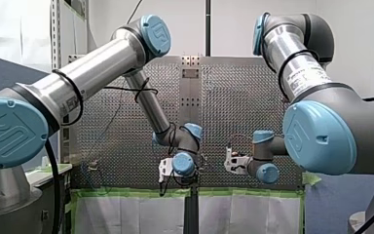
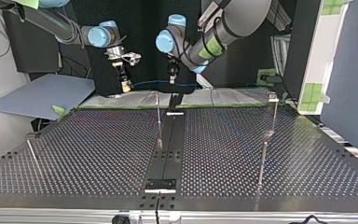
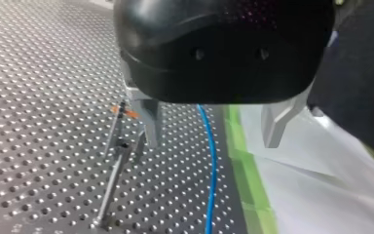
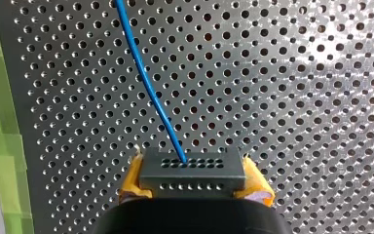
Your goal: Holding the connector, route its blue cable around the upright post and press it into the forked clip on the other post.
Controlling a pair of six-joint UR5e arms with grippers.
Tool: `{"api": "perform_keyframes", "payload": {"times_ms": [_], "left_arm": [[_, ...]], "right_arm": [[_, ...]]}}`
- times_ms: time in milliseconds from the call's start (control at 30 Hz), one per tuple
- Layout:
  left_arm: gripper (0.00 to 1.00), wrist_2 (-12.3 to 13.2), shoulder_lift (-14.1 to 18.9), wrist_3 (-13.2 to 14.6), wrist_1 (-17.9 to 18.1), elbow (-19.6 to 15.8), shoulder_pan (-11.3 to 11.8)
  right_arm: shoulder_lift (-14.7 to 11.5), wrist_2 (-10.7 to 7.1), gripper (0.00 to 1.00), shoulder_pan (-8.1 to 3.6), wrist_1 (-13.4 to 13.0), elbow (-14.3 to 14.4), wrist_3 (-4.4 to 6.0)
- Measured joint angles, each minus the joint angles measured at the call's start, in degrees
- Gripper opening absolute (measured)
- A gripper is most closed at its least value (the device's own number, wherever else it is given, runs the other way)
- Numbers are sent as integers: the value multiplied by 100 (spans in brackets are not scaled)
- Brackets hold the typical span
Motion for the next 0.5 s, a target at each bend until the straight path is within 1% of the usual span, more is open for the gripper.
{"api": "perform_keyframes", "payload": {"times_ms": [267, 400, 500], "left_arm": [[99, -139, -2, -159, 228, 1, -13], [99, -175, -12, -208, 258, 0, -57], [99, -194, -83, -260, 284, 0, -95]], "right_arm": [[0, 6, 0, 5, -2, 0, 3], [0, 2, 0, 3, -2, 0, 3], [0, -1, 0, 3, -2, 0, 3]]}}
